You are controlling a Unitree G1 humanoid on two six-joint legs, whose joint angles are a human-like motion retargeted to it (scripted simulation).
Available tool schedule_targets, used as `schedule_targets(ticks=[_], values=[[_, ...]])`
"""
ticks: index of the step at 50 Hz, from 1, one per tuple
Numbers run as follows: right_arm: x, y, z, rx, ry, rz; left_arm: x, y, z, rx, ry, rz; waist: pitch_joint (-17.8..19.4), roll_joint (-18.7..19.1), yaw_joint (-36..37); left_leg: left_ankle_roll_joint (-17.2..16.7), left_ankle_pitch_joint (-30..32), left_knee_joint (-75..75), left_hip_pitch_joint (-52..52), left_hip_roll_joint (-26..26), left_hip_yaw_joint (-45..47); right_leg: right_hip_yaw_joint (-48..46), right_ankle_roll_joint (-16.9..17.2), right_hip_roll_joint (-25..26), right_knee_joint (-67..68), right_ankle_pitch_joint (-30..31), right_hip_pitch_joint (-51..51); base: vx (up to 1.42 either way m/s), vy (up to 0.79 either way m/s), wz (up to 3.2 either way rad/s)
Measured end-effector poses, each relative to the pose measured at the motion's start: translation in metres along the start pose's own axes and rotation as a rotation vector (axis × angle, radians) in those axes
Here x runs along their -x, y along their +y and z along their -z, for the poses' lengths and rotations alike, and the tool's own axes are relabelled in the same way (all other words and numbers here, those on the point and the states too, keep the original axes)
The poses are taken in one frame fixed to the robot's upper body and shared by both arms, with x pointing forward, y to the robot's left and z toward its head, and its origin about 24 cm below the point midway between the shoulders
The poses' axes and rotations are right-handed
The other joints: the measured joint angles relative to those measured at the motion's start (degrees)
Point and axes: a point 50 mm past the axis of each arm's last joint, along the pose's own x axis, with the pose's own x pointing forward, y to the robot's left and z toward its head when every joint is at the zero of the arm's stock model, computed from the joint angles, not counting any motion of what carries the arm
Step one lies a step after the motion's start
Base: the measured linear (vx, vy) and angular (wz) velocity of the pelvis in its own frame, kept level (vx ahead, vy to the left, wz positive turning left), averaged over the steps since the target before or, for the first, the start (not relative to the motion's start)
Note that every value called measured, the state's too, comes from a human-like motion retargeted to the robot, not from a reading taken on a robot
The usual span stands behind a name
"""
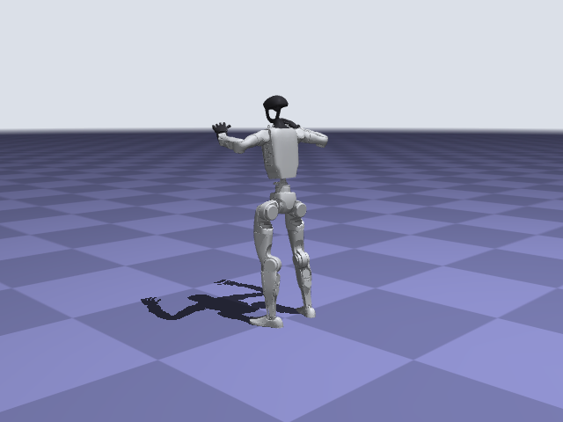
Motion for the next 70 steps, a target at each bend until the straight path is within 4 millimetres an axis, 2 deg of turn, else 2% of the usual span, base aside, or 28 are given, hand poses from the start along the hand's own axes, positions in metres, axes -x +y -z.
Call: schedule_targets(ticks=[4,7,12,15,18,20,22,24,26,28,30,32,35,37,40,42,45,46,48,50,55,58,61,63,65,67,68,70], values=[[-0.005,0.032,0.006,-0.177,0.043,0.108,-0.015,-0.024,0.000,0.096,-0.038,-0.028,1.0,-0.9,1.3,0.2,0.1,-0.1,-0.2,-0.7,-0.2,-0.2,0.0,-0.8,0.1,-0.1,-0.1,-0.03,0.04,0.04],[-0.013,0.071,0.012,-0.358,0.122,0.177,-0.030,-0.054,0.007,0.244,-0.017,-0.067,1.7,-1.6,2.3,0.5,0.2,-0.2,-0.3,-1.5,-0.8,-0.7,0.0,-1.6,0.2,-0.2,0.2,-0.03,0.07,0.18],[-0.024,0.159,0.017,-0.822,0.419,0.290,-0.051,-0.138,0.022,0.731,0.193,-0.147,2.6,-3.2,4.1,0.7,0.6,-0.6,-0.6,-2.0,-2.9,-2.7,-0.9,-2.1,0.2,0.0,1.0,-0.02,0.04,0.35],[-0.025,0.209,0.010,-1.059,0.621,0.327,-0.048,-0.200,0.027,0.916,0.391,-0.116,3.2,-4.8,5.2,0.6,1.1,-0.9,-1.0,-1.6,-5.0,-4.8,-2.0,-1.9,0.6,0.0,1.6,-0.01,0.01,0.63],[-0.022,0.242,0.004,-1.226,0.774,0.336,-0.022,-0.255,0.034,0.956,0.621,-0.022,4.6,-6.7,6.5,0.6,1.6,-1.3,-1.6,-1.0,-7.9,-7.3,-3.3,-1.6,2.5,-0.3,1.6,-0.01,0.00,0.85],[-0.020,0.258,0.006,-1.042,0.749,0.109,0.011,-0.287,0.039,0.920,0.763,0.123,5.9,-7.9,7.9,1.0,2.0,-1.7,-1.9,-0.5,-9.9,-8.9,-4.0,-1.6,5.0,-0.8,0.9,0.00,-0.01,0.92],[-0.024,0.255,0.002,-1.333,0.855,0.369,0.049,-0.302,0.050,0.962,0.998,0.038,7.9,-8.4,9.4,1.1,2.6,-2.5,-2.3,0.2,-12.0,-10.5,-4.5,-1.7,8.1,-1.4,-0.2,0.00,-0.02,0.91],[-0.028,0.251,0.007,-1.314,0.846,0.388,0.099,-0.309,0.062,0.943,1.228,-0.001,9.8,-8.7,11.3,1.6,2.8,-2.7,-2.8,0.8,-13.7,-11.7,-4.4,-2.3,11.7,-1.8,-1.8,0.01,-0.02,0.82],[-0.034,0.242,0.015,-1.251,0.823,0.395,0.157,-0.304,0.073,0.903,1.479,-0.096,11.5,-8.5,13.2,2.0,2.8,-2.8,-3.3,1.1,-15.2,-12.6,-3.9,-3.0,14.7,-2.1,-3.3,0.03,-0.03,0.70],[-0.039,0.232,0.024,-1.157,0.798,0.395,0.218,-0.286,0.081,0.838,1.725,-0.268,12.9,-7.9,15.2,2.3,2.8,-2.8,-3.7,1.2,-16.3,-13.1,-3.3,-3.8,16.5,-2.1,-4.4,0.05,-0.03,0.59],[-0.042,0.219,0.036,-1.047,0.778,0.399,0.275,-0.254,0.085,0.747,1.926,-0.539,13.9,-7.0,17.3,2.5,2.8,-2.8,-4.0,1.0,-17.1,-13.4,-2.9,-4.4,16.8,-2.1,-4.9,0.06,-0.03,0.49],[-0.042,0.206,0.049,-0.940,0.769,0.414,0.319,-0.209,0.089,0.631,2.022,-0.918,14.2,-5.6,19.6,2.4,2.8,-2.8,-4.2,0.7,-17.7,-13.6,-2.9,-4.8,15.6,-2.0,-4.8,0.07,-0.03,0.42],[-0.039,0.186,0.067,-0.805,0.773,0.448,0.356,-0.127,0.097,0.444,1.905,-1.572,13.7,-3.0,22.7,2.1,3.0,-2.8,-4.2,-0.2,-18.3,-13.6,-3.4,-5.2,12.4,-1.7,-3.9,0.08,-0.03,0.35],[-0.037,0.177,0.076,-0.735,0.780,0.470,0.355,-0.068,0.108,0.353,1.654,-1.938,12.6,-1.1,24.3,1.6,3.2,-2.8,-4.1,-0.9,-18.6,-13.7,-3.8,-5.6,10.1,-1.4,-3.0,0.09,-0.04,0.28],[-0.037,0.169,0.083,-0.673,0.787,0.493,0.320,0.022,0.126,0.323,1.163,-2.241,10.2,1.7,25.2,0.8,3.6,-2.8,-3.7,-1.7,-18.9,-13.9,-4.0,-6.0,7.4,-0.8,-1.7,0.08,-0.05,0.15],[-0.042,0.179,0.081,-0.523,0.771,0.359,0.269,0.077,0.137,0.504,0.741,-2.392,7.3,3.6,26.1,-1.2,4.5,-2.8,-4.2,-1.5,-18.0,-13.5,-3.6,-5.4,5.8,0.0,-2.0,0.04,-0.06,-0.16],[-0.061,0.187,0.070,-0.539,0.736,0.311,0.175,0.143,0.129,0.695,0.254,-2.163,4.5,6.5,23.5,-1.6,4.8,-2.8,-4.0,-1.6,-17.5,-13.1,-3.2,-5.5,5.2,0.5,-2.0,0.04,-0.06,-0.13],[-0.068,0.190,0.065,-0.547,0.714,0.280,0.139,0.159,0.122,0.691,0.187,-1.975,3.8,7.5,22.4,-1.7,4.9,-2.8,-3.8,-1.5,-17.3,-12.8,-3.1,-5.5,5.2,0.6,-2.0,0.01,-0.05,-0.20],[-0.085,0.196,0.049,-0.577,0.658,0.241,0.072,0.179,0.091,0.825,-0.120,-1.769,3.0,9.7,19.2,-1.6,5.0,-2.8,-3.6,-1.6,-16.8,-12.2,-2.8,-5.4,5.2,0.9,-2.2,-0.01,-0.04,-0.28],[-0.104,0.198,0.034,-0.578,0.595,0.196,0.011,0.181,0.054,0.933,-0.366,-1.545,2.9,12.3,16.0,-1.5,5.2,-2.8,-3.4,-1.6,-16.2,-11.5,-2.7,-5.4,5.3,1.2,-2.4,-0.05,-0.03,-0.34],[-0.143,0.202,0.002,-0.512,0.471,0.092,-0.133,0.145,-0.042,1.042,-0.611,-1.076,4.9,17.6,7.9,-1.5,5.9,-2.8,-3.6,-1.7,-14.3,-9.2,-2.6,-5.1,4.6,2.4,-3.6,-0.11,0.01,-0.43],[-0.164,0.205,-0.022,-0.493,0.427,0.079,-0.205,0.106,-0.085,0.977,-0.527,-0.858,8.3,18.1,1.8,-1.9,6.3,-2.8,-4.0,-1.9,-12.6,-7.3,-2.4,-5.0,3.8,3.6,-5.0,-0.15,0.04,-0.58],[-0.182,0.205,-0.046,-0.536,0.413,0.104,-0.259,0.042,-0.098,0.882,-0.319,-0.630,12.8,17.4,-4.3,-2.2,6.4,-2.8,-4.4,-2.6,-10.1,-4.7,-1.4,-5.1,2.6,5.1,-6.6,-0.18,0.08,-0.78],[-0.192,0.202,-0.060,-0.605,0.406,0.130,-0.281,-0.016,-0.094,0.837,-0.159,-0.454,15.9,16.2,-7.9,-2.2,6.3,-2.8,-4.7,-3.4,-8.0,-2.7,-0.3,-5.4,1.5,6.3,-7.8,-0.19,0.10,-0.95],[-0.202,0.194,-0.072,-0.682,0.387,0.166,-0.287,-0.081,-0.091,0.849,-0.018,-0.284,18.6,14.9,-9.8,-2.2,6.7,-2.8,-6.1,-3.3,-5.4,-0.5,0.0,-4.3,-0.2,8.3,-10.2,-0.26,0.02,-1.15],[-0.209,0.189,-0.089,-0.764,0.347,0.194,-0.274,-0.141,-0.081,0.933,0.119,-0.155,19.1,13.2,-11.9,-2.2,7.3,-2.8,-9.0,-3.1,-2.9,1.4,0.0,-3.0,-2.1,10.6,-13.8,-0.27,-0.04,-1.05],[-0.210,0.189,-0.096,-0.788,0.330,0.198,-0.263,-0.170,-0.078,0.988,0.180,-0.104,17.3,12.4,-12.4,-2.2,8.0,-2.8,-12.2,-3.0,-1.9,2.0,0.0,-2.3,-3.4,12.1,-17.1,-0.25,-0.08,-0.82],[-0.213,0.183,-0.107,-0.788,0.273,0.204,-0.240,-0.211,-0.074,1.094,0.279,-0.067,16.9,10.9,-13.5,-2.2,8.8,-2.8,-15.2,-2.5,-0.1,3.1,0.0,-1.0,-4.6,14.0,-20.5,-0.23,-0.09,-0.72]])
